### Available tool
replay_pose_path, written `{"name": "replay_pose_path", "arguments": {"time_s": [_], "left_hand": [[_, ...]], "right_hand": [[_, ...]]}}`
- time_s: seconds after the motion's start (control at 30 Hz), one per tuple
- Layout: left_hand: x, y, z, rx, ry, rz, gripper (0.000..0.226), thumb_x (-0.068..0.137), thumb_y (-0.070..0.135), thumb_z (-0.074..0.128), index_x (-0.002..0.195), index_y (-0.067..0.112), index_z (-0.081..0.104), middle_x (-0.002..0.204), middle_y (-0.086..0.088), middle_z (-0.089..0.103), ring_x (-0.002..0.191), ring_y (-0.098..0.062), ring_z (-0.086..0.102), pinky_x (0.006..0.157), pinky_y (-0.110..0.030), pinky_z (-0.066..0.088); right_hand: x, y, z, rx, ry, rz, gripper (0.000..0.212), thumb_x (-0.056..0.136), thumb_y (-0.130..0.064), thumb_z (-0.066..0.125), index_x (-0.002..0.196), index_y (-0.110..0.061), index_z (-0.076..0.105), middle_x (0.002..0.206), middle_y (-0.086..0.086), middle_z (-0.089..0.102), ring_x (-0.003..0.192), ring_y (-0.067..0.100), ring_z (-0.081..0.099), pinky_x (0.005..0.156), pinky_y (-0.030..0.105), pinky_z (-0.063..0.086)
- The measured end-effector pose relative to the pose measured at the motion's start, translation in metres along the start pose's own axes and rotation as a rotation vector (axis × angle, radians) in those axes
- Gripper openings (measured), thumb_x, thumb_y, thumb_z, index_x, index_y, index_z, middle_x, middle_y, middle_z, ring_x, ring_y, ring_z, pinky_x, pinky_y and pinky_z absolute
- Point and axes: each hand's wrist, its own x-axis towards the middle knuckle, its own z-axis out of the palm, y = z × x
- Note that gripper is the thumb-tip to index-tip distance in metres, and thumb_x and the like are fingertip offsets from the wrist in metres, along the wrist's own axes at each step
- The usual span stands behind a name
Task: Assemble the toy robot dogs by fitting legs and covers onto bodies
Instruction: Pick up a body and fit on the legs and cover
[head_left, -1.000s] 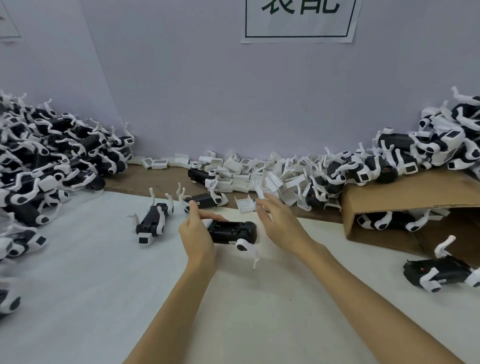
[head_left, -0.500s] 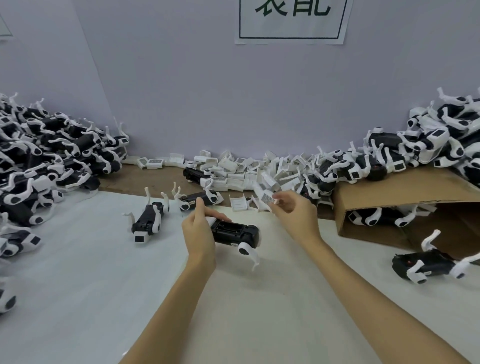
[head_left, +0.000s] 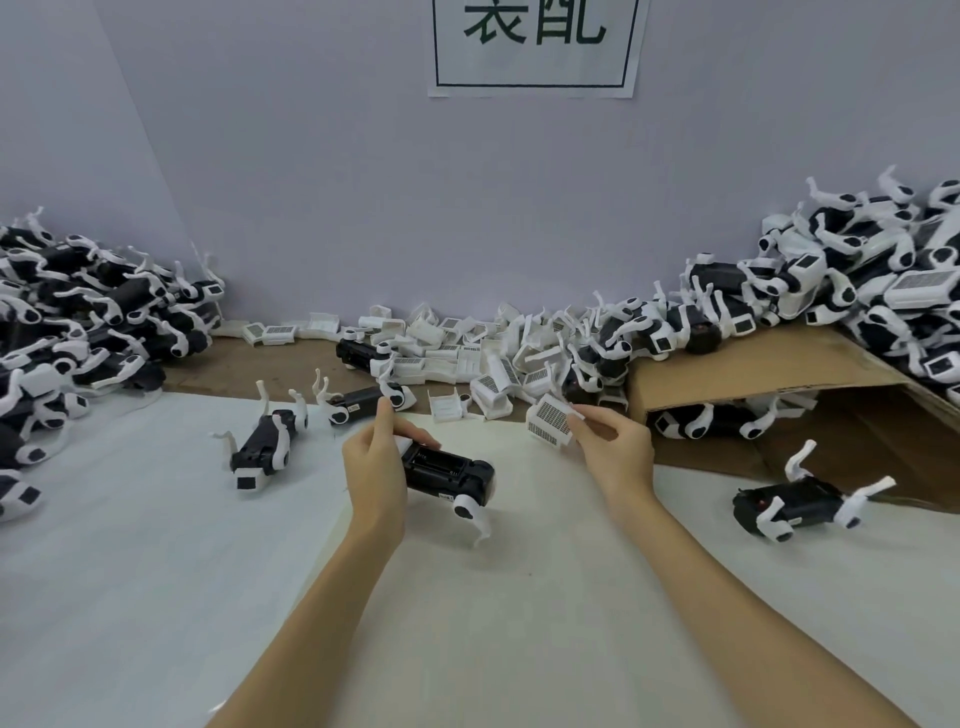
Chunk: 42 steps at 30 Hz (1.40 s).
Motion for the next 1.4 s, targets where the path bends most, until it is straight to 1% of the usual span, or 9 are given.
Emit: {"name": "replay_pose_path", "arguments": {"time_s": [0.17, 0.4, 0.57, 0.67, 0.77, 0.87, 0.93, 1.17, 1.4], "left_hand": [[-0.002, 0.001, 0.001, -0.020, 0.020, -0.014, 0.071, 0.114, 0.040, 0.044, 0.051, 0.018, 0.069, 0.073, -0.012, 0.076, 0.078, -0.020, 0.069, 0.082, -0.035, 0.053], [-0.019, 0.005, 0.016, -0.012, -0.051, 0.001, 0.069, 0.112, 0.045, 0.046, 0.056, 0.012, 0.069, 0.075, -0.011, 0.073, 0.085, -0.028, 0.067, 0.100, -0.059, 0.052], [-0.033, 0.010, 0.023, 0.008, -0.143, 0.032, 0.060, 0.104, 0.056, 0.046, 0.062, 0.017, 0.066, 0.074, -0.007, 0.069, 0.082, -0.024, 0.063, 0.100, -0.062, 0.049], [-0.039, 0.013, 0.026, 0.008, -0.201, 0.029, 0.056, 0.104, 0.059, 0.046, 0.069, 0.020, 0.068, 0.077, -0.013, 0.070, 0.086, -0.039, 0.064, 0.099, -0.067, 0.049], [-0.043, 0.013, 0.029, 0.037, -0.278, 0.035, 0.056, 0.106, 0.058, 0.044, 0.081, 0.015, 0.068, 0.082, -0.016, 0.072, 0.092, -0.043, 0.066, 0.088, -0.056, 0.052], [-0.046, 0.010, 0.030, 0.109, -0.370, 0.046, 0.052, 0.113, 0.051, 0.041, 0.094, 0.011, 0.067, 0.088, -0.017, 0.072, 0.066, -0.013, 0.059, 0.059, -0.020, 0.043], [-0.047, 0.010, 0.029, 0.119, -0.410, 0.033, 0.046, 0.114, 0.046, 0.040, 0.099, 0.011, 0.065, 0.091, -0.018, 0.071, 0.053, -0.005, 0.050, 0.046, -0.012, 0.034], [-0.053, 0.021, 0.030, 0.191, -0.540, 0.052, 0.036, 0.098, 0.058, 0.046, 0.105, 0.026, 0.060, 0.081, 0.012, 0.069, 0.065, 0.002, 0.057, 0.053, -0.007, 0.038], [-0.051, 0.020, 0.030, 0.201, -0.578, 0.020, 0.013, 0.111, 0.032, 0.055, 0.113, 0.020, 0.061, 0.091, 0.001, 0.070, 0.075, -0.003, 0.064, 0.065, -0.010, 0.046]], "right_hand": [[-0.011, -0.016, -0.009, 0.220, 0.036, 0.070, 0.009, 0.094, -0.016, 0.077, 0.103, -0.018, 0.079, 0.095, -0.003, 0.079, 0.087, 0.007, 0.072, 0.083, 0.024, 0.059], [-0.067, -0.025, -0.028, 0.667, -0.187, 0.367, 0.015, 0.101, -0.006, 0.064, 0.108, 0.003, 0.073, 0.102, 0.014, 0.080, 0.083, 0.016, 0.076, 0.072, 0.023, 0.061], [-0.080, -0.028, -0.031, 0.716, -0.274, 0.420, 0.017, 0.101, -0.003, 0.062, 0.113, 0.004, 0.072, 0.103, 0.016, 0.079, 0.085, 0.021, 0.077, 0.074, 0.025, 0.062], [-0.081, -0.033, -0.031, 0.691, -0.330, 0.416, 0.022, 0.101, -0.004, 0.062, 0.121, -0.006, 0.073, 0.109, 0.014, 0.079, 0.087, 0.020, 0.075, 0.075, 0.025, 0.061], [-0.081, -0.032, -0.031, 0.596, -0.353, 0.406, 0.024, 0.102, -0.010, 0.061, 0.119, -0.011, 0.078, 0.108, 0.009, 0.078, 0.081, 0.015, 0.069, 0.075, 0.027, 0.054], [-0.082, -0.032, -0.031, 0.418, -0.329, 0.339, 0.023, 0.103, -0.016, 0.060, 0.108, -0.015, 0.082, 0.105, 0.009, 0.078, 0.085, 0.020, 0.066, 0.079, 0.034, 0.048], [-0.085, -0.033, -0.031, 0.300, -0.333, 0.235, 0.026, 0.105, -0.018, 0.057, 0.104, -0.018, 0.083, 0.107, 0.006, 0.079, 0.095, 0.028, 0.069, 0.086, 0.042, 0.052], [-0.096, -0.038, -0.027, 0.110, -0.299, 0.026, 0.021, 0.105, -0.026, 0.061, 0.097, -0.019, 0.079, 0.095, -0.005, 0.078, 0.100, 0.017, 0.070, 0.090, 0.030, 0.051], [-0.099, -0.043, -0.025, 0.258, -0.386, 0.189, 0.024, 0.106, -0.026, 0.058, 0.100, -0.019, 0.081, 0.099, 0.002, 0.079, 0.095, 0.015, 0.073, 0.085, 0.029, 0.051]]}}
